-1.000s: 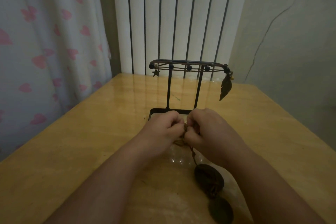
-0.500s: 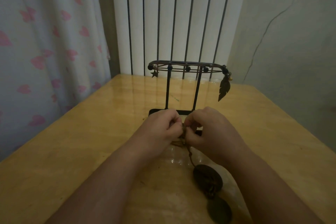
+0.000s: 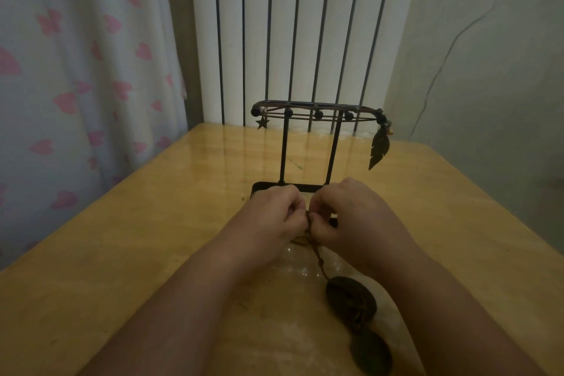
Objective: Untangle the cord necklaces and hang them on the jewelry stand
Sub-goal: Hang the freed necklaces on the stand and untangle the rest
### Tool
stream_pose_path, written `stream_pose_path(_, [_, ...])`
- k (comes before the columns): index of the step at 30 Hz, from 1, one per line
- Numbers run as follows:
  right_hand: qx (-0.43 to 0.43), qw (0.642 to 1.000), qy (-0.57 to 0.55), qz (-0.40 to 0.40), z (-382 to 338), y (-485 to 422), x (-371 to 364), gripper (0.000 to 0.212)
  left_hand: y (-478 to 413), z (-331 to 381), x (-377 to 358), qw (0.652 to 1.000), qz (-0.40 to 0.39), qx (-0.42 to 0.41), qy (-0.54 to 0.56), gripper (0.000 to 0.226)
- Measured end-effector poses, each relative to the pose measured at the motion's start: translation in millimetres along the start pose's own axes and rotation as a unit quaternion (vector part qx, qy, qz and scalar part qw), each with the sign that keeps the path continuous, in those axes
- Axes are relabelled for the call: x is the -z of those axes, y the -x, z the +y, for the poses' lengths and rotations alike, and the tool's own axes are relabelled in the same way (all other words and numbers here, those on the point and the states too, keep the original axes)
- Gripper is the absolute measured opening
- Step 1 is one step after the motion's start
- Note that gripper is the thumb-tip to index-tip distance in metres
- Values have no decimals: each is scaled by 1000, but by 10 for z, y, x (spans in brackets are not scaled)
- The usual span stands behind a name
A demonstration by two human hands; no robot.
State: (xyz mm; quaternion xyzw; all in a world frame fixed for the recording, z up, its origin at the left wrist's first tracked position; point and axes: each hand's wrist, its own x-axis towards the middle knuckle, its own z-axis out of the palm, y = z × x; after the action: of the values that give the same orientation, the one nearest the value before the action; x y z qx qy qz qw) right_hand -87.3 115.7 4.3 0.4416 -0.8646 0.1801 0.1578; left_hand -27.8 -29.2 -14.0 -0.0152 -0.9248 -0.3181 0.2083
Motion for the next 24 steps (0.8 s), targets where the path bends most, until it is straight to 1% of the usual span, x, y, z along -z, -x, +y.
stream_pose_path(2, [1,1000,4,-17,-3,-11,0,9,7,1,-5,1000,-10,4,-5,24])
stream_pose_path(5, [-8,999,6,-50,-25,-26,20,29,9,-5,-15,1000,-22,8,5,21])
stream_pose_path(7, [-5,998,9,-58,-32,-26,21,35,3,-11,-17,999,-27,12,18,22])
stream_pose_path(11, [1,999,20,-43,-31,-12,9,26,-12,-29,-16,999,-25,19,36,21])
stream_pose_path(16, [-8,999,-1,-31,-31,4,-4,30,-13,-30,-19,997,-19,27,65,21])
stream_pose_path(22, [-10,999,-31,22,-40,16,-57,11,-21,-19,12,995,-5,32,97,23])
stream_pose_path(24, [-16,998,-53,38,-46,25,-65,8,-27,-26,5,990,0,47,134,23])
